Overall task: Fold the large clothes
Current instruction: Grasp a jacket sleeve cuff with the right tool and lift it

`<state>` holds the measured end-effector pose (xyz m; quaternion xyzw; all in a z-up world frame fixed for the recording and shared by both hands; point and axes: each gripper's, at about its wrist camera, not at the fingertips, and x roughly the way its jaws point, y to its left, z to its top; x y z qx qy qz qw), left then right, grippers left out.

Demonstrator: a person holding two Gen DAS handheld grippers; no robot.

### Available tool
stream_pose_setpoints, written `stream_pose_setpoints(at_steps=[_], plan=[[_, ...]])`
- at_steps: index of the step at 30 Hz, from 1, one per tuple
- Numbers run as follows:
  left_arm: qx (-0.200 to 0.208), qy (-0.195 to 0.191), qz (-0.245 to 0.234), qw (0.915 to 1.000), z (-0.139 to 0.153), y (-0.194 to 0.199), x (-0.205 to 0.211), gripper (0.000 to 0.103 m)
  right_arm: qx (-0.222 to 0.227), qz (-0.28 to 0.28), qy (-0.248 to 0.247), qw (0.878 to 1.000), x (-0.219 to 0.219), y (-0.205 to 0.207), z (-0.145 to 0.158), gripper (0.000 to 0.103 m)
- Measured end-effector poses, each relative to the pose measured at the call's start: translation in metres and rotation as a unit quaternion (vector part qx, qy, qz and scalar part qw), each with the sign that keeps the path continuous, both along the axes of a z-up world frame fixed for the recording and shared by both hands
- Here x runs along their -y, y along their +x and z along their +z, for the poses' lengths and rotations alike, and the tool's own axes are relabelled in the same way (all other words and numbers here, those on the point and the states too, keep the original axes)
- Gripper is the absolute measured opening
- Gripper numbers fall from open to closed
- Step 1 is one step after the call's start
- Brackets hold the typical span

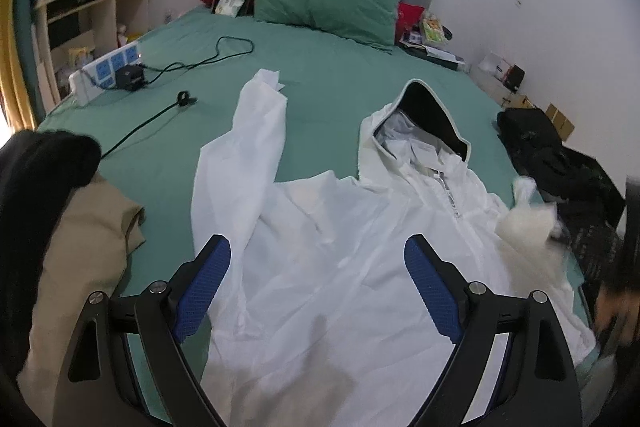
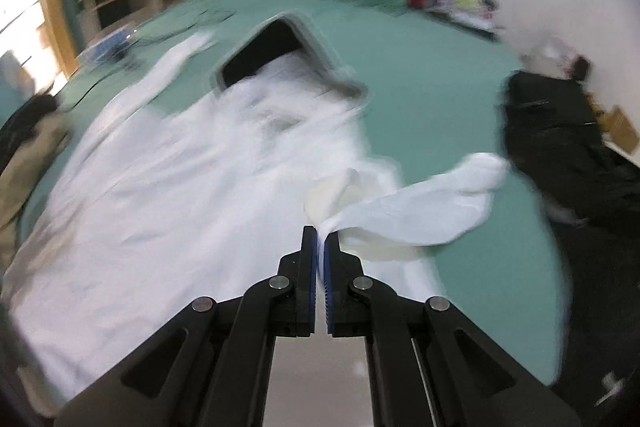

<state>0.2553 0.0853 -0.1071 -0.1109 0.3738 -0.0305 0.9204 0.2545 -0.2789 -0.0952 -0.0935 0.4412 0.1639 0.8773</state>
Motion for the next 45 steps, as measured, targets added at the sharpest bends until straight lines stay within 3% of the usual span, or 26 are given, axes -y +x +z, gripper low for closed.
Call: stream_pose_setpoints(at_steps=[4, 6, 9, 12, 16, 18, 22, 23, 25, 26, 29, 34, 38, 42, 45], plan=[[-0.01, 0.006, 0.001, 0.9999, -0.006, -0.001, -0.006, 0.091, -0.069, 0.021, 0.006, 0.997, -0.036, -0.03, -0.04, 0.009], [-0.011, 0.009, 0.004, 0.9999, -0.007, -0.001, -0.009, 0.091, -0.083, 0.018, 0.02, 0.996, -0.031, -0.034, -0.043, 0.033], [-0.01, 0.003, 0.011, 0.9999, -0.007, 0.003, -0.016, 0.091, -0.057, -0.009, 0.046, 0.997, -0.002, -0.034, -0.029, 0.056], [-0.018, 0.006, 0.01, 0.9998, -0.009, 0.011, -0.017, 0.091, -0.031, -0.06, 0.064, 0.996, 0.033, -0.011, -0.018, 0.057], [-0.006, 0.038, 0.008, 0.9992, -0.01, 0.021, -0.017, 0.091, -0.01, -0.149, 0.062, 0.987, 0.101, 0.032, -0.022, 0.057], [-0.001, 0.055, 0.011, 0.9984, -0.011, 0.026, -0.019, 0.091, -0.028, -0.188, 0.087, 0.978, 0.135, 0.059, -0.038, 0.057], [-0.007, 0.075, 0.013, 0.9971, -0.019, 0.035, -0.021, 0.091, -0.085, -0.206, 0.128, 0.967, 0.16, 0.106, -0.073, 0.057], [-0.011, 0.077, 0.013, 0.9969, -0.022, 0.037, -0.022, 0.091, -0.096, -0.204, 0.14, 0.964, 0.162, 0.112, -0.08, 0.057], [-0.017, 0.075, 0.012, 0.997, -0.025, 0.04, -0.023, 0.091, -0.113, -0.195, 0.169, 0.96, 0.164, 0.123, -0.091, 0.037], [-0.018, 0.072, 0.011, 0.9971, -0.026, 0.041, -0.023, 0.091, -0.109, -0.187, 0.16, 0.963, 0.159, 0.127, -0.088, 0.003], [-0.016, 0.074, 0.005, 0.9971, -0.023, 0.041, -0.022, 0.091, -0.081, -0.168, 0.171, 0.968, 0.145, 0.117, -0.065, 0.003], [0.01, 0.074, 0.0, 0.9972, -0.001, 0.04, -0.027, 0.091, 0.028, -0.1, 0.141, 0.985, 0.082, 0.078, 0.033, 0.003], [0.027, 0.066, 0.014, 0.9974, 0.019, 0.034, -0.041, 0.091, 0.088, -0.044, 0.114, 0.989, 0.011, 0.044, 0.095, 0.003], [0.033, 0.044, 0.028, 0.9981, 0.031, 0.027, -0.06, 0.091, 0.133, -0.011, 0.073, 0.988, -0.063, 0.015, 0.122, 0.003], [0.034, 0.042, 0.042, 0.9976, 0.035, 0.018, -0.077, 0.091, 0.124, 0.019, 0.087, 0.988, -0.11, -0.011, 0.12, 0.003]])
